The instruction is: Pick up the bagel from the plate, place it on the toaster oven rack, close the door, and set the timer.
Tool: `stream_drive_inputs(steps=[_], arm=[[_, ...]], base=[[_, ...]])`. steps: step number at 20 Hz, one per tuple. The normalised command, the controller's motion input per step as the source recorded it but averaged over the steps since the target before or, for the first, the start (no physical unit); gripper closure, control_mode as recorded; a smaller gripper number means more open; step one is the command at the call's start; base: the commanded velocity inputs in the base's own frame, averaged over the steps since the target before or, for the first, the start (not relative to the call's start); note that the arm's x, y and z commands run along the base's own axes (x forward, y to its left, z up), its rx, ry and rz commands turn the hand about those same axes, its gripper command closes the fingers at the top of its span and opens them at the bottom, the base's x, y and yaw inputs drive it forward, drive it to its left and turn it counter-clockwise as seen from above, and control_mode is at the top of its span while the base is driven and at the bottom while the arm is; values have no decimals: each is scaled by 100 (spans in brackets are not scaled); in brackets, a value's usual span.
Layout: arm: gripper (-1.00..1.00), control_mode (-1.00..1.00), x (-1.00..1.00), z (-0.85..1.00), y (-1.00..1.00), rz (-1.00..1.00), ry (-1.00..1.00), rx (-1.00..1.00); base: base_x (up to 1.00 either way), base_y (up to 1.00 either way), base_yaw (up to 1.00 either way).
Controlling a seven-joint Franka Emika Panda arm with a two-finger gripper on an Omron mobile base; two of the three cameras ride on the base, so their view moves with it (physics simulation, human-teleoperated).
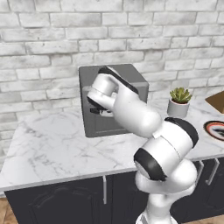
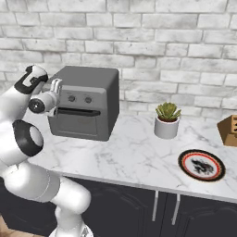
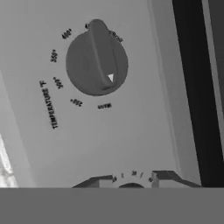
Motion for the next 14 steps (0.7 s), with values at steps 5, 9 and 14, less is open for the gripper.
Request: stream_drive_inputs(steps=[5,9,14], arm=[[100,-100,-83,-10,-89,-32,0,68],[100,-100,-92,-2,-74,-31,0,67],[100,-100,-79,42,-23,-18,-3,54]], base=[[0,0,0],[0,0,0],[0,0,0]])
